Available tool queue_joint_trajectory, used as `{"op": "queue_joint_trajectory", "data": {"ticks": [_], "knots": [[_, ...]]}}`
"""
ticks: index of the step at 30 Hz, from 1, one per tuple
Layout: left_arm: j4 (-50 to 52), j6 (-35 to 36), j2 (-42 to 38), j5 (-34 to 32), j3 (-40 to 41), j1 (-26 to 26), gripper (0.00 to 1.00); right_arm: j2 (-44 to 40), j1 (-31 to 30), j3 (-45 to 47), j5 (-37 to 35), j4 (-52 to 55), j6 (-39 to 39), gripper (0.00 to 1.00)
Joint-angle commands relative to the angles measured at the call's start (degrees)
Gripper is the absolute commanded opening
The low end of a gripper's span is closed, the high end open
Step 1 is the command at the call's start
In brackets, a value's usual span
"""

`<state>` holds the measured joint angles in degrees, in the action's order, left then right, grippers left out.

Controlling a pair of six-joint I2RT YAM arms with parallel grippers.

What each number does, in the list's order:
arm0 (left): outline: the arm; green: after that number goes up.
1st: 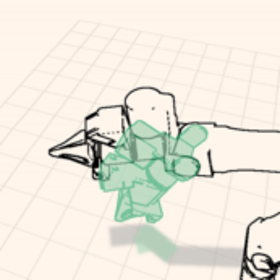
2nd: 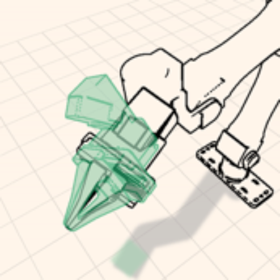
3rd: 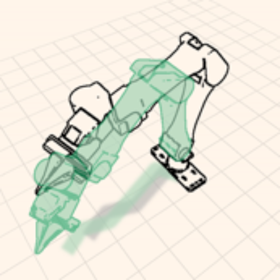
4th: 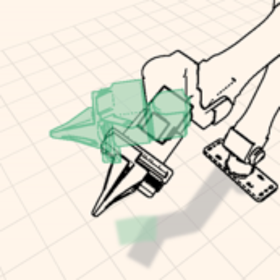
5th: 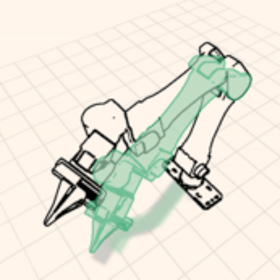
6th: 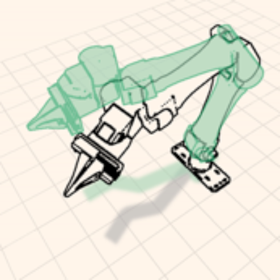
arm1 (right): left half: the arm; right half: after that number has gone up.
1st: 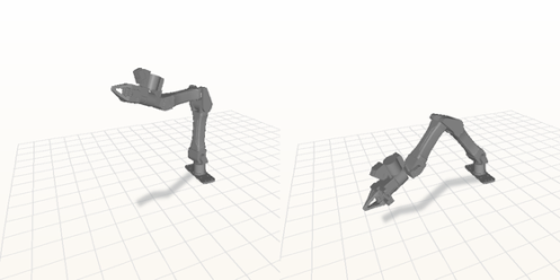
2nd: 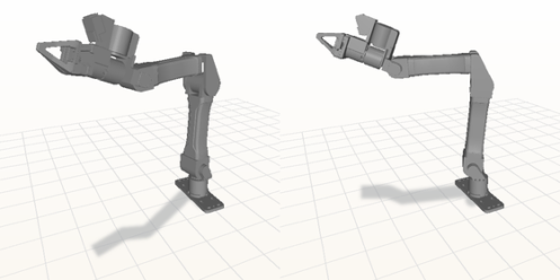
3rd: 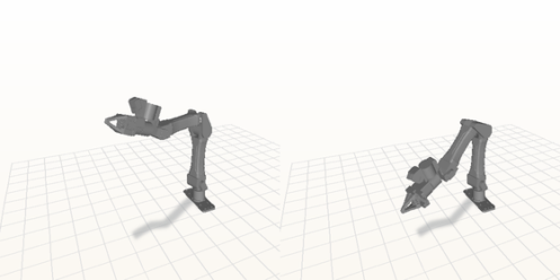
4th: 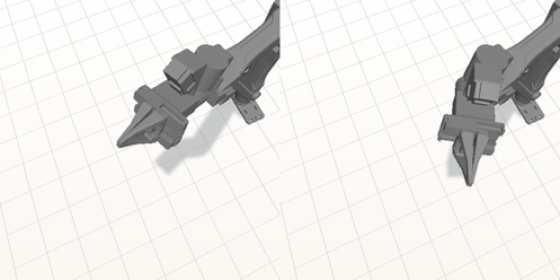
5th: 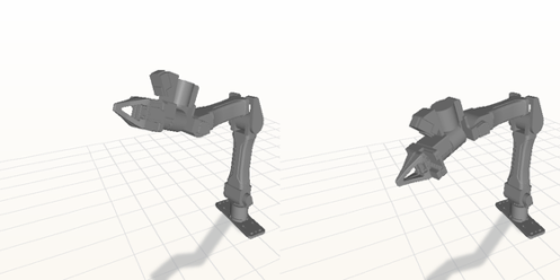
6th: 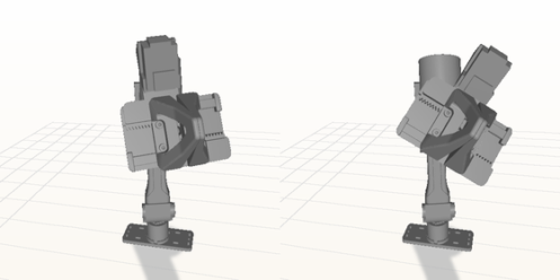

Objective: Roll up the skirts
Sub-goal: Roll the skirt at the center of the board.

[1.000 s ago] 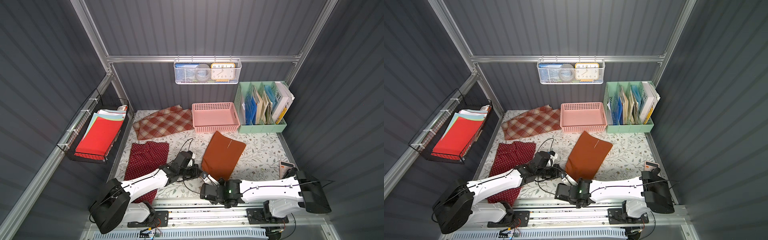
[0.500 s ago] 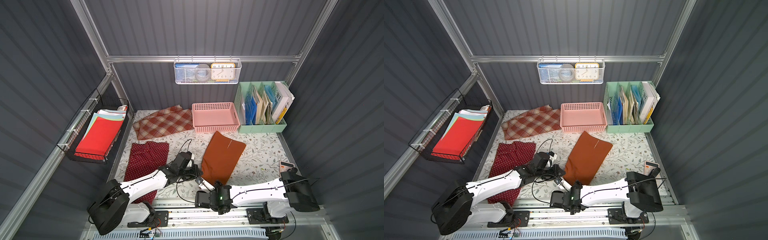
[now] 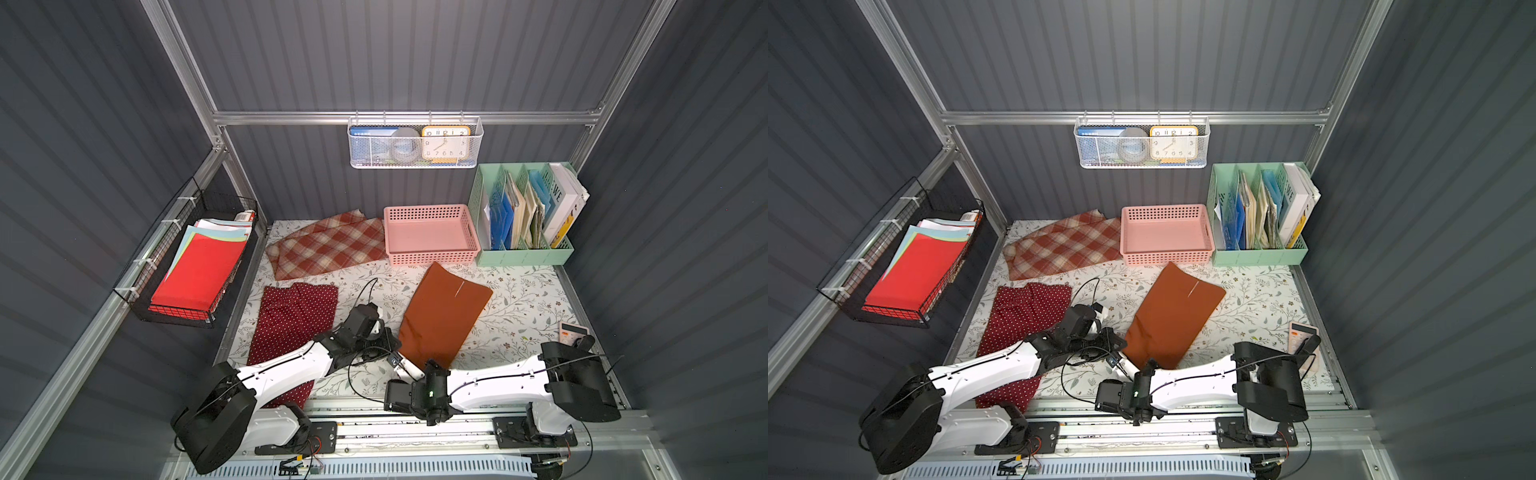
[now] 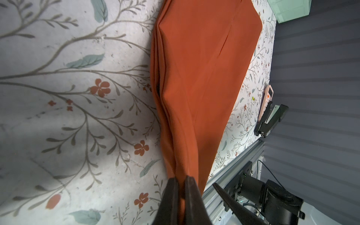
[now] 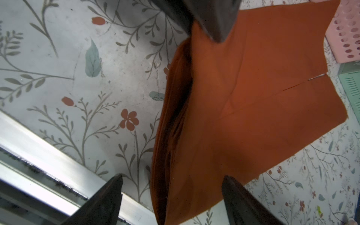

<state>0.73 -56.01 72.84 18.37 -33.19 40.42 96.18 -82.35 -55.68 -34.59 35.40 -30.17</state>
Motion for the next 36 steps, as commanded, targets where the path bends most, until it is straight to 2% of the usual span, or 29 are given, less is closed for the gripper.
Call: {"op": "queue_joint_trajectory", "data": {"ticks": [1, 6, 12, 21, 29, 33, 36], "knots": [[-0.9, 0.2, -1.5, 3.5, 0.2, 1.1, 0.00, 3.2, 1.8, -0.8, 1.4, -2.7, 2.1, 0.85], [-0.6, 0.1, -1.8, 3.4, 0.5, 1.1, 0.00, 2.6, 1.9, -1.6, 3.3, -2.1, 2.6, 0.85], [-0.6, 0.0, -2.4, 3.2, 1.1, 1.1, 0.00, -7.9, 2.5, 2.4, 4.4, -0.9, 2.7, 0.84], [-1.2, -0.1, -2.6, 3.0, 1.1, 1.1, 0.00, -11.8, 2.6, -0.2, 9.3, 1.0, 5.9, 0.84], [-1.1, -0.2, -2.9, 2.7, 1.9, 1.2, 0.00, -19.9, 4.5, 5.0, 22.3, -2.8, 7.2, 0.83], [-1.7, -0.5, -2.9, 2.6, 2.0, 1.1, 0.00, -21.3, 6.3, 6.5, 20.4, -2.5, 7.3, 0.82], [-1.7, -0.5, -3.1, 2.6, 2.0, 1.1, 0.00, -18.5, 6.1, 4.9, 18.6, -1.0, 7.1, 0.82]]}}
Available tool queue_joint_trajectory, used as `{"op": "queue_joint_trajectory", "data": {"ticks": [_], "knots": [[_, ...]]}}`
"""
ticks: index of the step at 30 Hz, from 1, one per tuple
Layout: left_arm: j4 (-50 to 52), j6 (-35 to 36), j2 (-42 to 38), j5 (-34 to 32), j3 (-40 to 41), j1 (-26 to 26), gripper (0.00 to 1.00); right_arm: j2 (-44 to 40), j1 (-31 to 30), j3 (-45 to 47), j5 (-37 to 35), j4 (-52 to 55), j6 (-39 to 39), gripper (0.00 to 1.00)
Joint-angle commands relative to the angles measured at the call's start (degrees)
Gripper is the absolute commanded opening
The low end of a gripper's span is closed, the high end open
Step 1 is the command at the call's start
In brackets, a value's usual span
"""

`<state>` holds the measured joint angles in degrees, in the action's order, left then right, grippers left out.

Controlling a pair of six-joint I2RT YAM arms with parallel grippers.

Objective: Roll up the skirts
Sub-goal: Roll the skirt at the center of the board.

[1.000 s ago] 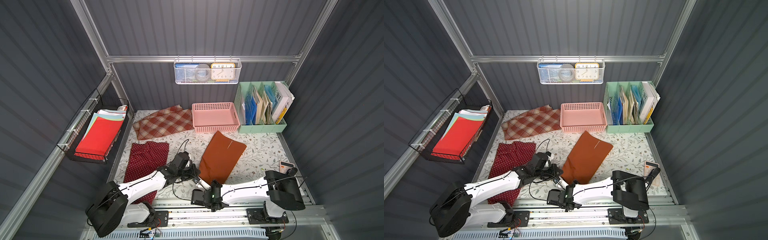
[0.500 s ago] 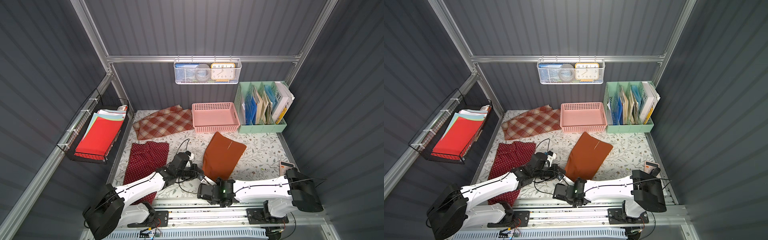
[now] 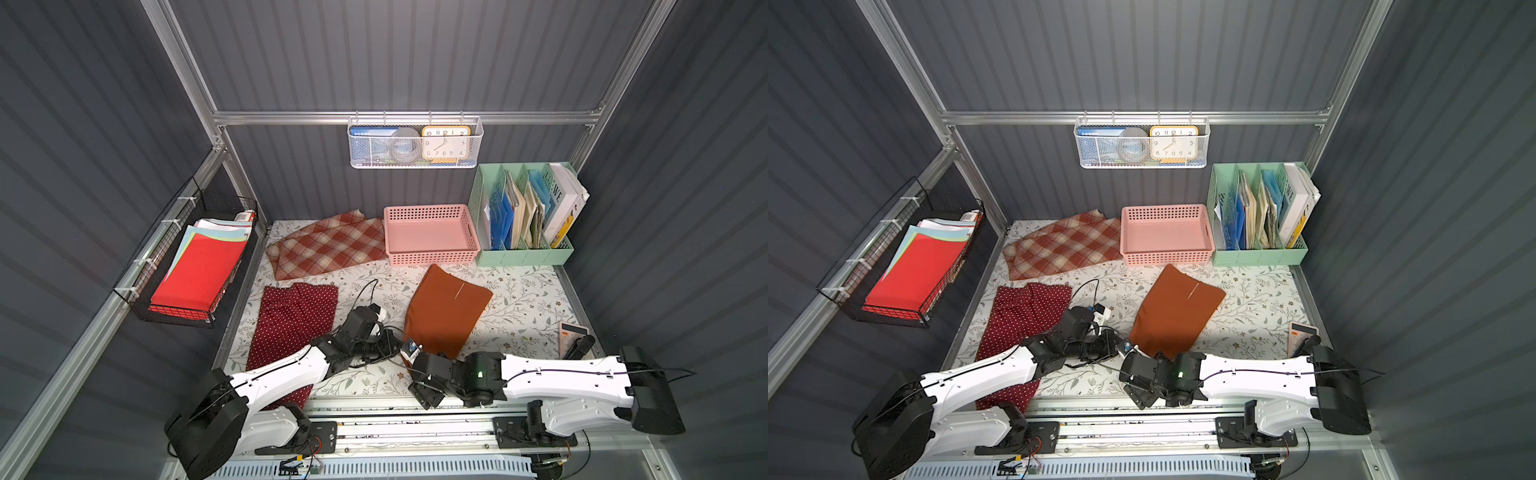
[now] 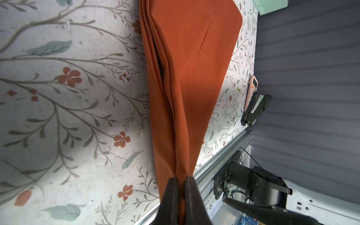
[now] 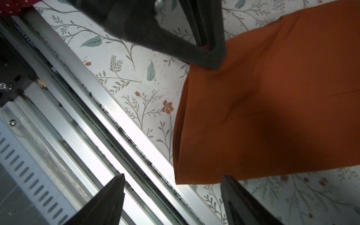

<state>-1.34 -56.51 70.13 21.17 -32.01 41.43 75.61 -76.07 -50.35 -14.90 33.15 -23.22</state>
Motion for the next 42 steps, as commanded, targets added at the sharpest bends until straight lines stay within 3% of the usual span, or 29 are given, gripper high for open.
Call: {"op": "queue_joint_trajectory", "data": {"ticks": [1, 7, 13, 19, 33, 42], "knots": [[0.5, 0.0, -0.5, -0.2, 0.8, 0.1, 0.00, 3.4, -0.5, -0.9, -2.1, 1.3, -0.5, 0.83], [0.9, -0.1, -0.9, -0.3, 1.5, 0.1, 0.00, 8.2, -4.2, -1.3, -9.5, -1.5, -2.8, 0.85], [0.3, -0.2, 0.0, 0.0, 1.2, 0.1, 0.00, 11.9, -5.6, -2.7, -12.6, -2.5, -3.8, 0.87], [0.2, -0.4, -0.3, 0.1, 1.2, 0.1, 0.00, 17.4, -6.7, -4.6, -21.4, -0.9, -5.7, 0.87], [0.1, -1.5, -2.0, 0.0, 2.5, 0.1, 0.00, 23.9, -6.5, -3.7, -27.6, -6.8, -5.5, 0.85], [0.5, -1.8, -3.1, -0.1, 2.7, 0.1, 0.00, 28.3, -6.0, -7.3, -30.1, -4.4, -5.5, 0.80]]}}
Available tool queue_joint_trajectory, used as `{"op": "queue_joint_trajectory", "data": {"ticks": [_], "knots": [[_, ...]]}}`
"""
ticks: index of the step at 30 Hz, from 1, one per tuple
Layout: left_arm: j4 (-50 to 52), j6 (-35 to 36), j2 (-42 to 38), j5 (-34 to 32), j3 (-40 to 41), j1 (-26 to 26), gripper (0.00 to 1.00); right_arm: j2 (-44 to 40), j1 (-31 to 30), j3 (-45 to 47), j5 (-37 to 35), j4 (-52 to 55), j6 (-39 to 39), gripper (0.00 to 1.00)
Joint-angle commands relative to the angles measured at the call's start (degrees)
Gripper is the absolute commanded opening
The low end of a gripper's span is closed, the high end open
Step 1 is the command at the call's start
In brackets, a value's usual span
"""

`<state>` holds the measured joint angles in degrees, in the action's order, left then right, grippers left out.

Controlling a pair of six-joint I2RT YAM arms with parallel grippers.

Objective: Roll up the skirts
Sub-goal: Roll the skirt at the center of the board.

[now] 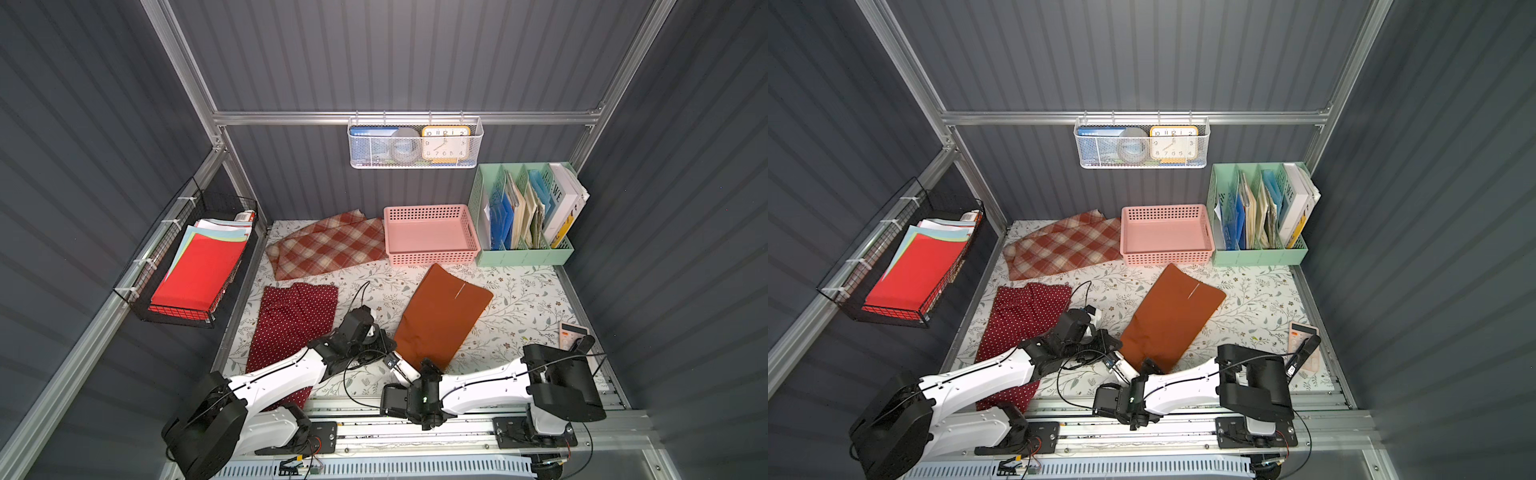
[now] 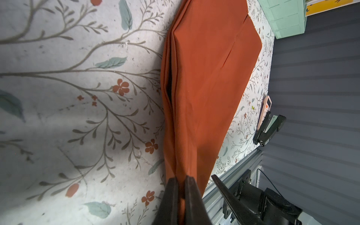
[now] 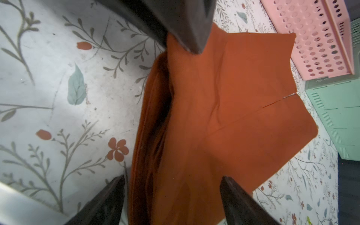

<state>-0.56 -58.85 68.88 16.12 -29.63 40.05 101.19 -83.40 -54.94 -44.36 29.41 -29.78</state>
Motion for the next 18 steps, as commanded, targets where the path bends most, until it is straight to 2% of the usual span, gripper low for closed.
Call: {"op": "queue_joint_trajectory", "data": {"ticks": [1, 9, 18], "knots": [[-0.3, 0.4, -2.0, 5.0, 0.3, 1.5, 0.00, 3.2, 1.3, -3.3, -0.9, 0.0, 0.8, 0.79], [0.4, -0.2, -3.5, 4.6, 0.8, 1.5, 0.00, 2.5, 2.1, -3.4, -1.5, 1.1, -0.5, 0.68], [-0.8, -1.1, -3.9, 3.7, 1.7, 1.5, 0.00, 2.7, 2.8, -4.9, -3.4, 3.3, 0.2, 0.65]]}}
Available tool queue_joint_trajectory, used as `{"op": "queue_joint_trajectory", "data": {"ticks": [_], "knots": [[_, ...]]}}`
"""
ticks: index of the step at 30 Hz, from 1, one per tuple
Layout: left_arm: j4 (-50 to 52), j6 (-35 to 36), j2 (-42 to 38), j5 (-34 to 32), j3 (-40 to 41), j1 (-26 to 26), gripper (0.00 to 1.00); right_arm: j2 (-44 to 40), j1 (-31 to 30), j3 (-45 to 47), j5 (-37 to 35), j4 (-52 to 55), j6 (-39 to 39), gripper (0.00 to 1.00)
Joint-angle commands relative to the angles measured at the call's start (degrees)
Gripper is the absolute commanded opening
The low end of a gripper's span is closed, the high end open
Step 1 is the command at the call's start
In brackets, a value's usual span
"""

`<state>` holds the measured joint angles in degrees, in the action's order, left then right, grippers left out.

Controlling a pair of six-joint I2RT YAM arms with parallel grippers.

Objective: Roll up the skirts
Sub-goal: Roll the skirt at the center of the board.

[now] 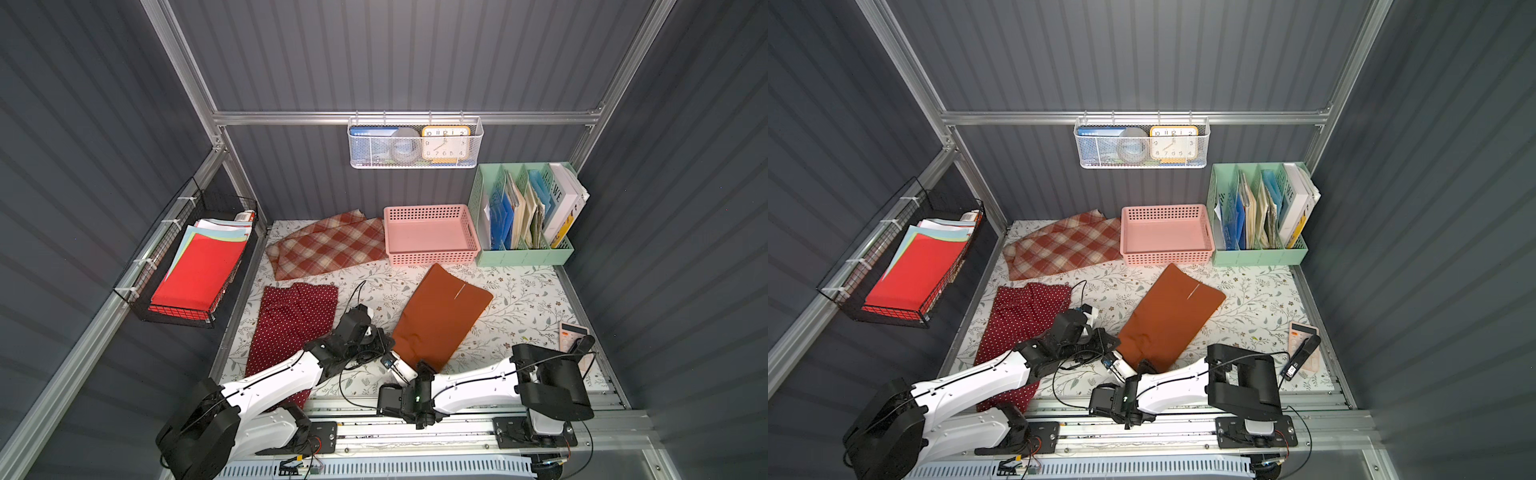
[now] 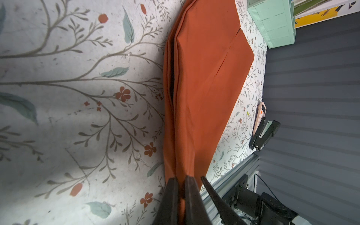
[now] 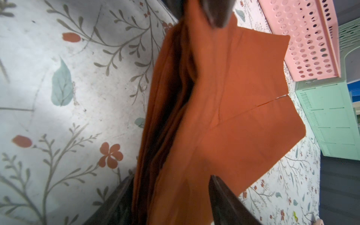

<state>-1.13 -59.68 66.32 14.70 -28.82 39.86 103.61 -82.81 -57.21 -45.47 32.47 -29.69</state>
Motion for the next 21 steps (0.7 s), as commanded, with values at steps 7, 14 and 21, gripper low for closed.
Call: {"op": "queue_joint_trajectory", "data": {"ticks": [7, 14, 21], "knots": [[-0.4, -0.7, -2.2, 5.1, 2.0, 1.7, 0.00, 0.8, 2.5, -3.6, -4.8, 0.7, 2.9, 0.61], [0.1, -1.1, -3.4, 5.0, 3.3, 1.7, 0.00, 1.0, 2.5, -3.4, -4.7, 0.1, 4.2, 0.50], [0.3, -1.1, -3.2, 5.6, 3.7, 1.7, 0.00, 0.5, 2.3, -2.7, -1.5, -2.3, 7.6, 0.28]]}}
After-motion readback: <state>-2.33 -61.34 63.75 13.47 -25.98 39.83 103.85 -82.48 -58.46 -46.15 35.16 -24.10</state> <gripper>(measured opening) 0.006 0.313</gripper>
